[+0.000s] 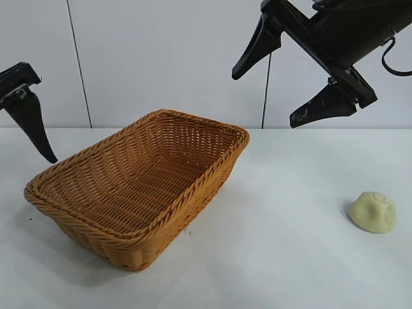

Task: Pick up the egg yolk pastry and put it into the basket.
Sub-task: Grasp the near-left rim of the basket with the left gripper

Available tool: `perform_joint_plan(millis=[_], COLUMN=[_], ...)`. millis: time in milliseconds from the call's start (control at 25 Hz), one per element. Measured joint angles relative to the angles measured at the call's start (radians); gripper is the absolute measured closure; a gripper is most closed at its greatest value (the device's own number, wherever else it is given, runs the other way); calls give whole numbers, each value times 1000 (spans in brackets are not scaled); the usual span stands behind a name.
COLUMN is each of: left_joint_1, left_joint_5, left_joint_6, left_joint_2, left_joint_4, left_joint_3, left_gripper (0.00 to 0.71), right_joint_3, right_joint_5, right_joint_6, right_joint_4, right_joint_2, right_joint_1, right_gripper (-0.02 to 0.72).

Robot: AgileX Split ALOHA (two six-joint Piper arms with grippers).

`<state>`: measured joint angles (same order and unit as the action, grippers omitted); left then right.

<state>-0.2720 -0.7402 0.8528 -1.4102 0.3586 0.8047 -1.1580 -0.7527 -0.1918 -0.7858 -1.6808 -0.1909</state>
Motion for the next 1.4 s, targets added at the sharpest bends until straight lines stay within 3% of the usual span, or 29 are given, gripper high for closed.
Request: perform_joint_plan(millis=[120,280,480,680,1120,1400], left_joint_1=[-32,-126,-183,-185,-185,-185], left_joint_5=[34,106,139,144,206,232], left_joint_6=[11,119,358,503,529,529], left_joint_2=[0,1,1,1,-5,-123], left_joint_4=[-4,-40,-211,-341,-359,-339], left_joint_3=[-3,-3,-3,-3,-3,-3], left_gripper=[25,25,25,25,25,25], right_joint_3=[0,0,0,0,0,0], right_joint_5=[0,1,1,1,1,2], right_joint_6=[0,0,0,0,0,0], right_joint_4=[0,0,0,0,0,0], right_joint_2=[0,0,0,0,0,0], right_joint_1=[0,0,0,0,0,0], right_gripper=[10,10,10,10,10,10])
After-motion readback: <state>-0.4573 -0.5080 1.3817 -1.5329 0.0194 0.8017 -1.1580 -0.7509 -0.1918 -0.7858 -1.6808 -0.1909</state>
